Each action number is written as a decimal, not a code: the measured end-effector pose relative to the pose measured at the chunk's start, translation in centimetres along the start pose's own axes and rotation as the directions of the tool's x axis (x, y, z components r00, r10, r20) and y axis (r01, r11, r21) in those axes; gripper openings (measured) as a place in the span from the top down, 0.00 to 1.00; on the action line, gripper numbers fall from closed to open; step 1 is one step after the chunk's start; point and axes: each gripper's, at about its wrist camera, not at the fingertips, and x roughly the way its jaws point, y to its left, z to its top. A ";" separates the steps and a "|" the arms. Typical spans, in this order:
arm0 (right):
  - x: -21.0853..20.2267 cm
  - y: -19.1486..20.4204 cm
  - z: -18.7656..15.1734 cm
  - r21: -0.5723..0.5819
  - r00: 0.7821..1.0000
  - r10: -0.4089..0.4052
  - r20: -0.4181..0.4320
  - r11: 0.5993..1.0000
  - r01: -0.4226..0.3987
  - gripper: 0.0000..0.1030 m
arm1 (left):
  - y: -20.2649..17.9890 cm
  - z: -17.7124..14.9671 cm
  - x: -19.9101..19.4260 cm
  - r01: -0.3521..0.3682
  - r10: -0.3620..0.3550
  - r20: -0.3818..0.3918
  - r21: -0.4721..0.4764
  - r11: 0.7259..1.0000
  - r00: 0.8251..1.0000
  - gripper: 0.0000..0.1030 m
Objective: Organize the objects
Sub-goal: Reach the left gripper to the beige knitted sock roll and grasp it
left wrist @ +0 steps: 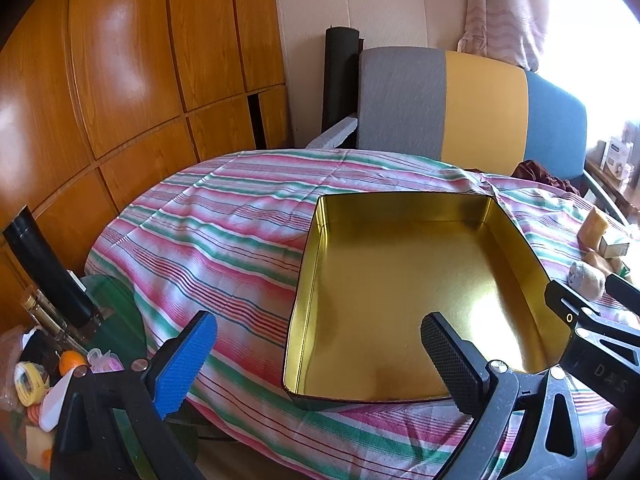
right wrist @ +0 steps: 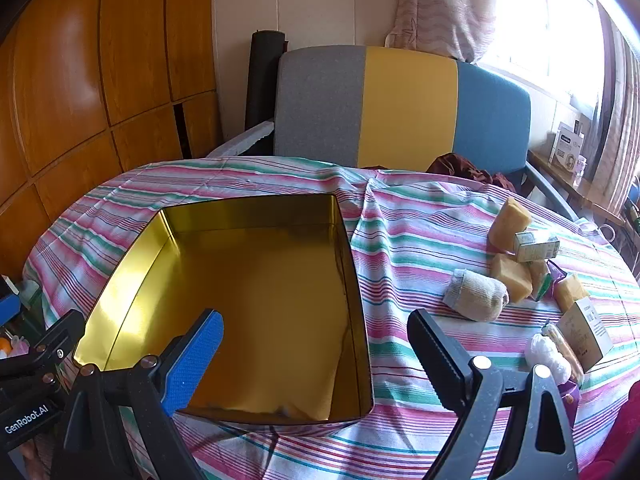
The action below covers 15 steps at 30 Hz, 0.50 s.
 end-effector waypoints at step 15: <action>-0.7 -3.9 0.2 0.071 0.999 -0.045 0.012 0.996 0.044 0.08 | -1.7 0.0 -0.1 0.028 -0.028 -0.002 0.051 0.998 1.000 0.00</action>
